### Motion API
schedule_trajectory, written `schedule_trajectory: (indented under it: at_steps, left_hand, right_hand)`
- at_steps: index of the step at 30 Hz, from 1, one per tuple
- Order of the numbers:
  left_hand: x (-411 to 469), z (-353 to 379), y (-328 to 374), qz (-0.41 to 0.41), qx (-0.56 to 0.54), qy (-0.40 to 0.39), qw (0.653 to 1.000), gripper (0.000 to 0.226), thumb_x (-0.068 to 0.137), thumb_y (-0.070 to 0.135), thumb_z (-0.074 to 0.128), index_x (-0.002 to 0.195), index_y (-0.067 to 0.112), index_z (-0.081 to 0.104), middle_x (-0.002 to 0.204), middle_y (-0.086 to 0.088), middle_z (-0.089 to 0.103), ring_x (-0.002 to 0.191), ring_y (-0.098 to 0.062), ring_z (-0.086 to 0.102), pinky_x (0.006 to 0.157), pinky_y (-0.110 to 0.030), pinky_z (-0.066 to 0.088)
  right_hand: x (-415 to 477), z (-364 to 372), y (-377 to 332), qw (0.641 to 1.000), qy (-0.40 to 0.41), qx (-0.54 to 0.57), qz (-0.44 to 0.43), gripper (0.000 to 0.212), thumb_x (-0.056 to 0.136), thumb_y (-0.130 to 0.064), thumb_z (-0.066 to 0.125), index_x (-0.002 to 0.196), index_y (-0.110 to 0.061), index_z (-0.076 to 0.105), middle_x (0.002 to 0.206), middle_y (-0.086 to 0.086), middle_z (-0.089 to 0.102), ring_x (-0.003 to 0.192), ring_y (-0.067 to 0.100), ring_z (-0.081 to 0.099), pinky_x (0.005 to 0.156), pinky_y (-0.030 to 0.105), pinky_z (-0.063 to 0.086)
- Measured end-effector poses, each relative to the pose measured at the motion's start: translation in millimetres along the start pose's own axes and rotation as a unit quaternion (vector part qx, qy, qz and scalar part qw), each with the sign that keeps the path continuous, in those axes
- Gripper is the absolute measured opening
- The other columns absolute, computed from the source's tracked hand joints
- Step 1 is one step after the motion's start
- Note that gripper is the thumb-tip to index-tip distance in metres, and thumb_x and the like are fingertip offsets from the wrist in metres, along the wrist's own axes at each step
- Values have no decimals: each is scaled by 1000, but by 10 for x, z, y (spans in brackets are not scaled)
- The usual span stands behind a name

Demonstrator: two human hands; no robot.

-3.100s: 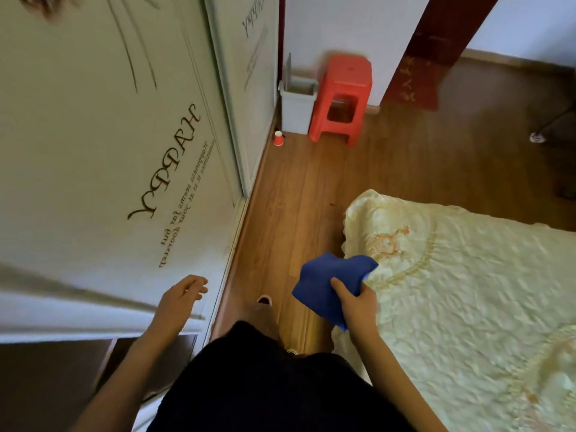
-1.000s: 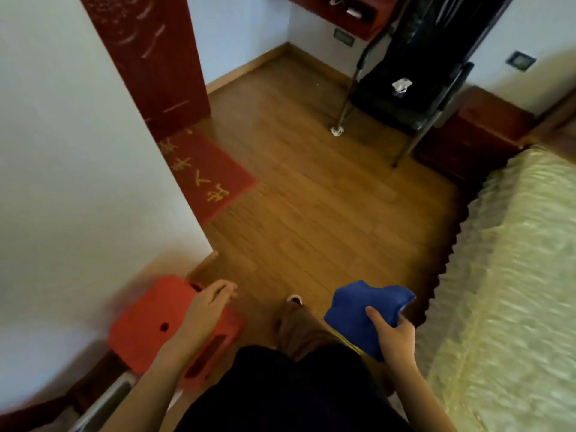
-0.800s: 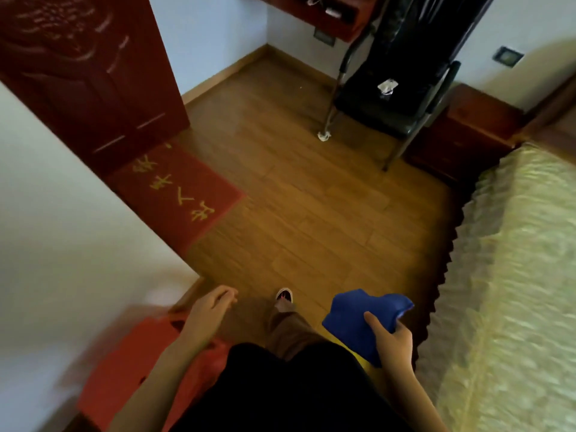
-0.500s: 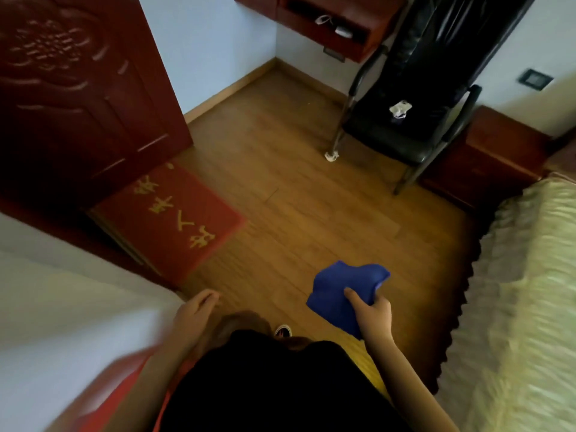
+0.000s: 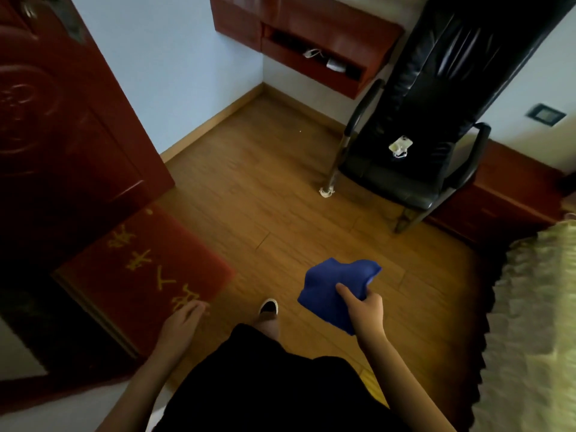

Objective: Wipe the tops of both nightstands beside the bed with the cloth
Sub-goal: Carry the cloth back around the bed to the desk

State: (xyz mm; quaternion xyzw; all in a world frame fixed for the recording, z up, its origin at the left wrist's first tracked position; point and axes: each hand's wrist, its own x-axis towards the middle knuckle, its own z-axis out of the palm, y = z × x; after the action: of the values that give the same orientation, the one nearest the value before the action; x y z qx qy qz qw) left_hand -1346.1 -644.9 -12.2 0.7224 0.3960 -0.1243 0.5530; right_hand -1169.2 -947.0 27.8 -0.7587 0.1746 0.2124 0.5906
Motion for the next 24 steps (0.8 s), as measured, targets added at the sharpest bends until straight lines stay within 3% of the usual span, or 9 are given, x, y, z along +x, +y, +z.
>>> schedule_trajectory:
  at_steps: [5,9,14,17,19,24]
  left_hand:
    - [1017,-48,1082,69,42,-36,996,22,98,36,45,95,34,67,95,12,71,91,-7,64,76,-35,51]
    - [1680,-16,1926,122,77,-69,987,21,99,33,45,93,32,66,94,12,70,89,-4,64,76,-24,48]
    - [2452,176,2544,138,85,-97,982,20,99,29,47,91,33,66,90,9,71,86,-6,65,76,-27,50]
    - [2979,287,2771,129,84,-112,982,21,96,37,47,89,38,67,87,18,71,82,2,64,74,-26,49]
    - [3321,337,2957,126,75,-99,984,21,96,36,47,89,38,68,88,20,70,83,2,65,74,-26,50]
    - [4011,259,3582,92,10,-24,995,20,98,28,50,89,32,68,89,4,73,91,-16,67,79,-31,51]
  right_hand:
    - [621,85,-500,998,66,6,14,20,79,-26,77,87,-21,60,86,0,70,77,20,69,59,32,51]
    - [1062,84,-840,992,120,17,26,23,77,-27,78,81,-28,55,82,-5,67,75,17,67,56,30,49]
    - [1742,108,-1240,988,144,36,34,23,78,-27,78,79,-30,55,80,-7,65,72,15,65,53,29,47]
    - [2327,152,-1524,988,140,43,39,21,79,-25,77,80,-25,56,81,-4,66,74,18,66,56,31,49]
    - [2773,196,-1770,989,128,48,46,21,80,-24,76,81,-23,55,82,-2,66,76,19,66,57,32,48]
    - [3792,389,-2553,995,83,36,37,21,82,-22,74,84,-25,53,84,-3,64,76,18,65,59,31,48]
